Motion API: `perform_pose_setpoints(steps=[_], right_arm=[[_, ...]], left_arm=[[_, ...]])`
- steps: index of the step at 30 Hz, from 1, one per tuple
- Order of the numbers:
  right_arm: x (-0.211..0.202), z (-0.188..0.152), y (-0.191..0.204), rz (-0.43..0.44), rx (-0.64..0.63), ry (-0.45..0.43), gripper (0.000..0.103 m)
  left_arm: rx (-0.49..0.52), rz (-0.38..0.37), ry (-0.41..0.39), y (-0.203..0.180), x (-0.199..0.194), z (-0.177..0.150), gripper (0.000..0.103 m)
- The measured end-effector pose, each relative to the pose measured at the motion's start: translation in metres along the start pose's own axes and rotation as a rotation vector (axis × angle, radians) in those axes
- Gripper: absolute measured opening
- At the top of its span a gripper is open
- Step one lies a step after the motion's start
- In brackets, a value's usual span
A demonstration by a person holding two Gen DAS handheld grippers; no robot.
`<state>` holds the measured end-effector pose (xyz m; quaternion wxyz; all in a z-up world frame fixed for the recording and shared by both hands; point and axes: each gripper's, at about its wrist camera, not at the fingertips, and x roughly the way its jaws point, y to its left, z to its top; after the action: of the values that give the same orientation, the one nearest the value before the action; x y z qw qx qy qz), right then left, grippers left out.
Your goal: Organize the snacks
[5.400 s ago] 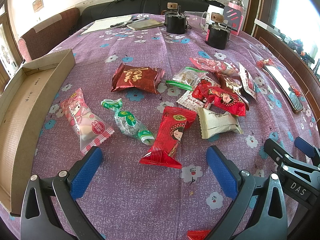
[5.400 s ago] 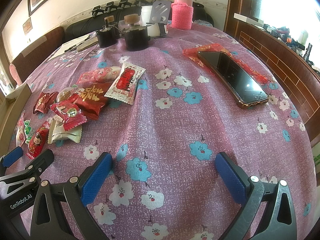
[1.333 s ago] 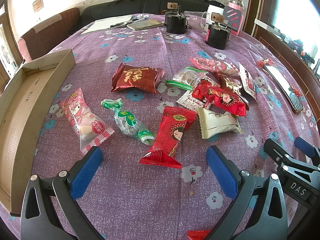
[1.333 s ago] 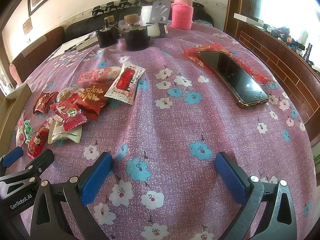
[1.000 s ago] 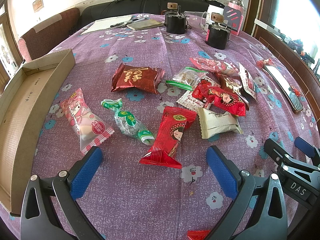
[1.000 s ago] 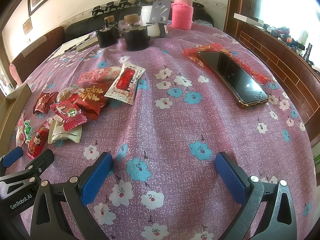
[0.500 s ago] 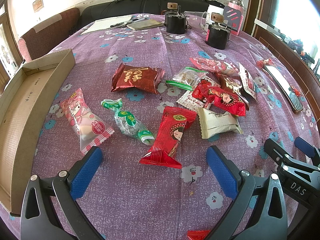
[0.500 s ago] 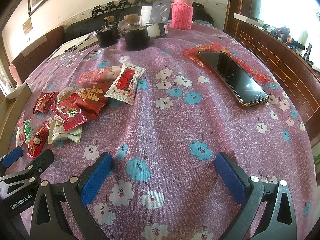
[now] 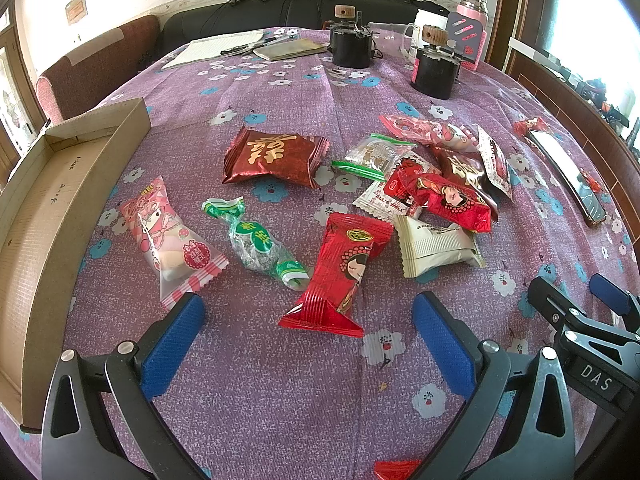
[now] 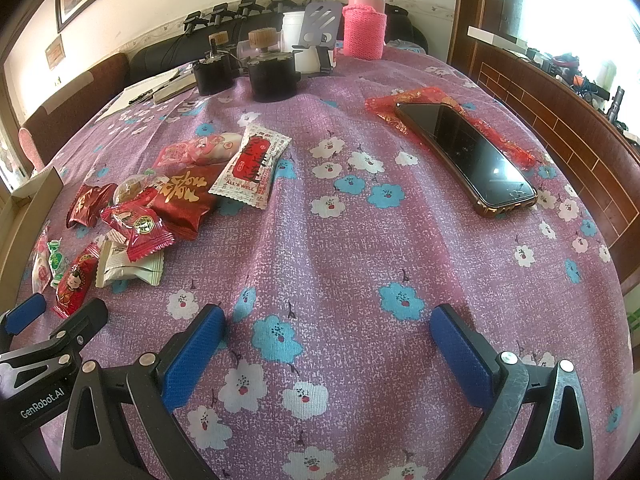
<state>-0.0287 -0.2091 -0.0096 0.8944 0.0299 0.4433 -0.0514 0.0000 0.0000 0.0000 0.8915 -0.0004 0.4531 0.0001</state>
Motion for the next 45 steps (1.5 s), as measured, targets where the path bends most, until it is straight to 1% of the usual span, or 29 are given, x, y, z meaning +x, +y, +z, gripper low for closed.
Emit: perform_pose_setpoints(steps=[33, 37, 38, 41, 42, 45], right_arm=[[-0.0001, -0.0006, 0.0003, 0.0, 0.0, 0.0, 0.103], [-0.0004, -0.0016, 0.0004, 0.002, 0.001, 0.001, 0.103], [-0.0006, -0.0017, 0.0002, 0.007, -0.002, 0.008, 0.103], [0.0008, 0.0031, 0.0002, 0.04, -0.054, 0.081, 0.103], [0.0007, 0.0081, -0.0075, 0.053, -0.043, 0.099, 0.103], [-0.0016, 0.0043, -0.0053, 0.027, -0.04, 0.118, 0.103]], left_arm=[[-0.004, 0.008, 0.0, 0.0005, -0.0003, -0.0004, 0.103], [0.029, -0.022, 0.023, 0.001, -0.0001, -0.0003, 0.103], [0.045, -0.034, 0.034, 0.0021, -0.0002, 0.0, 0.103], [0.089, -0.064, 0.068, 0.0027, -0.0029, -0.0023, 0.103], [0.101, -0.069, 0.072, 0.003, -0.0031, -0.0025, 0.103], [0.123, -0.08, 0.076, 0.0014, -0.0036, -0.0027, 0.103]])
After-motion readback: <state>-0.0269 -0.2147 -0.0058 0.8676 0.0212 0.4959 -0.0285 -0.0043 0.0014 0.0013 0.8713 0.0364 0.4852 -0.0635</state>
